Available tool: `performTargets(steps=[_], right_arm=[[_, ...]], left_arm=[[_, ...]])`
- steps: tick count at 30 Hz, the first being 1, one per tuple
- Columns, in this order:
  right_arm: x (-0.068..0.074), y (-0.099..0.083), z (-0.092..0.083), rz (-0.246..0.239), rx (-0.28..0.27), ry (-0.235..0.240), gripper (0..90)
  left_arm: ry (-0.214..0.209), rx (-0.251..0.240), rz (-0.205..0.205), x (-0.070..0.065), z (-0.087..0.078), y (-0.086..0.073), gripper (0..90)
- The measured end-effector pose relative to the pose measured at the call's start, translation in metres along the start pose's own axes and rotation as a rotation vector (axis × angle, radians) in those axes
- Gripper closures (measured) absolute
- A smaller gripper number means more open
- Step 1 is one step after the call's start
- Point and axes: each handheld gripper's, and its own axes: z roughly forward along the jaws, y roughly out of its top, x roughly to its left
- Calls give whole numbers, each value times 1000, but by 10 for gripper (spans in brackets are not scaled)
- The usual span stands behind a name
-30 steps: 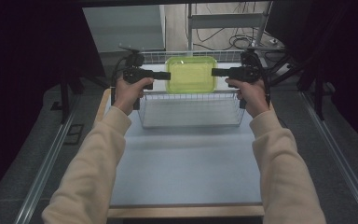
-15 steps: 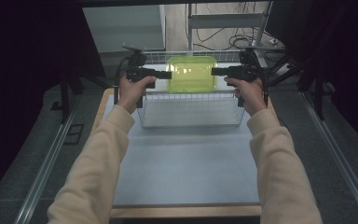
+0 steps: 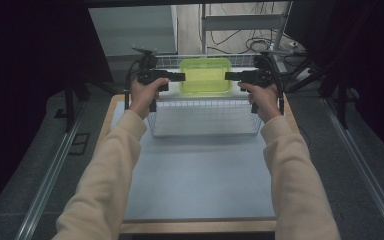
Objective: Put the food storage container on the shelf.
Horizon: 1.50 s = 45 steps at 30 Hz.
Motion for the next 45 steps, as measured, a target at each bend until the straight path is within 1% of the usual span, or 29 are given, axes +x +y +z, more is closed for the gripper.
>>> performTargets(steps=[7,8,9,11,12,13,14,15,16,18,19,22,24,25,26,27,28,29,30,31,32,36,37,38,41,42,43,44,45], right_arm=[[-3,-1,4,1,3,-33,689],[-3,-2,5,-7,3,-44,663],[-3,-2,5,-7,3,-44,663],[-2,-2,7,-17,4,-59,633],[-2,-3,7,-18,-5,-61,593],[-2,-3,7,-18,-5,-61,593],[-2,-3,7,-18,-9,-62,554],[-1,-3,7,-18,-13,-64,510],[-1,-3,6,-22,-19,-63,495],[2,-3,4,-41,-39,-65,456],[4,-2,0,-58,-55,-71,436],[11,-2,-10,-94,-90,-61,386],[15,-3,-17,-120,-100,-48,366],[18,-4,-21,-133,-107,-43,351],[23,-8,-30,-159,-110,-33,329],[23,-8,-30,-159,-110,-33,329],[27,-15,-38,-189,-102,-25,304],[27,-15,-38,-189,-102,-25,304],[31,-22,-45,-219,-91,-18,286],[32,-27,-48,-233,-89,-15,283],[32,-27,-48,-233,-89,-15,283],[36,-46,-60,-262,-86,6,269],[37,-56,-64,-271,-87,19,268],[37,-62,-67,-274,-85,26,267],[37,-73,-71,-284,-83,41,262],[36,-86,-74,-298,-75,53,259],[36,-86,-74,-298,-75,53,259],[35,-100,-76,-313,-68,59,256],[35,-100,-76,-313,-68,59,256]], left_arm=[[25,-12,15,5,9,0,677],[28,-11,20,5,10,0,653],[32,-10,23,6,11,-1,653],[35,-16,28,7,12,-1,616],[30,-18,26,8,12,-1,545],[27,-21,28,8,13,-2,545],[30,-25,36,8,13,-2,493],[41,-30,46,8,12,-1,353],[49,-43,45,7,11,-1,353],[39,-69,54,7,4,-1,285],[42,-78,58,6,1,0,270],[47,-94,102,2,-12,-1,249],[29,-110,116,-4,-21,-5,247],[20,-125,111,-7,-25,-8,247],[14,-123,123,-9,-30,-13,247],[10,-125,133,-12,-34,-17,247],[9,-133,143,-16,-43,-27,244],[9,-133,143,-16,-43,-27,244],[-1,-134,145,-17,-47,-32,244],[-6,-132,152,-19,-50,-38,244],[-1,-130,166,-21,-54,-43,244],[-11,-125,196,-27,-64,-68,244],[-28,-117,206,-30,-67,-81,244],[-28,-117,206,-30,-67,-81,244],[-16,-103,222,-32,-72,-101,245],[-17,-99,229,-32,-72,-108,247],[-17,-94,229,-32,-73,-115,247],[-20,-88,230,-32,-73,-122,248],[-23,-83,230,-32,-74,-129,248]])
